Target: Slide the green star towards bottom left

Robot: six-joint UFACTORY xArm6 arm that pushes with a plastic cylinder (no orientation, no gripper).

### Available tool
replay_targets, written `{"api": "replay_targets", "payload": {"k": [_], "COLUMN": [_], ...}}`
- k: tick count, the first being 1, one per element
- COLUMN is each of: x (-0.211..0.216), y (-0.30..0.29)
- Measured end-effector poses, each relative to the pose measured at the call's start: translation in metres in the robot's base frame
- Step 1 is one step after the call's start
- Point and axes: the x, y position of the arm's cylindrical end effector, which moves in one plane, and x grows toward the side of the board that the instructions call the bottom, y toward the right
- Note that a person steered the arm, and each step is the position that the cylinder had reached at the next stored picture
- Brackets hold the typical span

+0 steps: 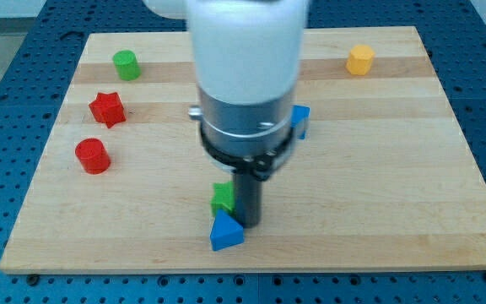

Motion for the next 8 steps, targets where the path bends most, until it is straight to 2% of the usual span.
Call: {"api": "replay_targets", "payload": {"k": [1,3,4,6,8], "x": [-0.031,-0.059,-0.081,-0.045,-0.044], "y": [-0.032,-0.026,-0.049,-0.09,-0.151]}}
